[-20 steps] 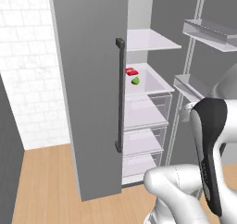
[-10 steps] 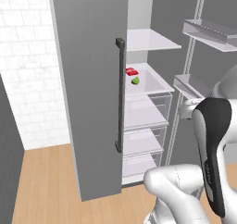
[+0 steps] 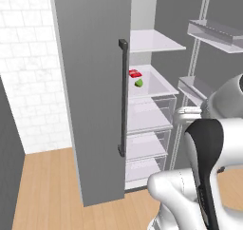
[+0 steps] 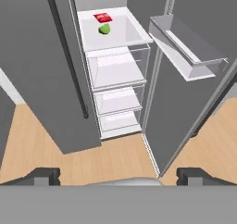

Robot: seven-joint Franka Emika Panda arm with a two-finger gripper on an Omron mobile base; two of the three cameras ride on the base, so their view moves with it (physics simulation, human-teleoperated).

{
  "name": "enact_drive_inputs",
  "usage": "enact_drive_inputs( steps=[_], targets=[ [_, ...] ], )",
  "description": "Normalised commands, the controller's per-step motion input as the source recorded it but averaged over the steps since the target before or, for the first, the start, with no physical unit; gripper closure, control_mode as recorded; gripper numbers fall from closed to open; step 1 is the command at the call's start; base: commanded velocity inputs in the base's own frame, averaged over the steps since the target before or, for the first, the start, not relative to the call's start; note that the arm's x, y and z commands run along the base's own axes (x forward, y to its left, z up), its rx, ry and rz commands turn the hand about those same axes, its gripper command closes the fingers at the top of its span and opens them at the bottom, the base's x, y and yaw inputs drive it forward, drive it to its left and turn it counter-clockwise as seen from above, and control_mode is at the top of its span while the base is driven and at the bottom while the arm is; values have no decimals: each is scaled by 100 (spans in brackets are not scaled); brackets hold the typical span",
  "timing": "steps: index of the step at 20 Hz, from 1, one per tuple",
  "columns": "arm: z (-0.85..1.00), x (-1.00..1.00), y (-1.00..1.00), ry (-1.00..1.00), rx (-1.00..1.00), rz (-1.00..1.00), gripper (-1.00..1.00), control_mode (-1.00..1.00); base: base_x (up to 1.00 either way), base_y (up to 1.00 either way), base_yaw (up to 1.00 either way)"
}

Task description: Grab a lemon wedge from the fridge and one ice cube from the ice bowl, and put them in the glass of lemonade.

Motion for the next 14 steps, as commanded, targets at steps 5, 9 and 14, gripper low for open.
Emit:
enact_drive_inputs(
  steps=[5,9,14],
  targets=[
    [-28,-3,-2,-2,0,0,-100,100,3,-6,0],
    [0,0,0,0,0,0,-100,100,44,-46,-1],
    [0,0,0,0,0,0,-100,100,64,-31,0]
  ],
)
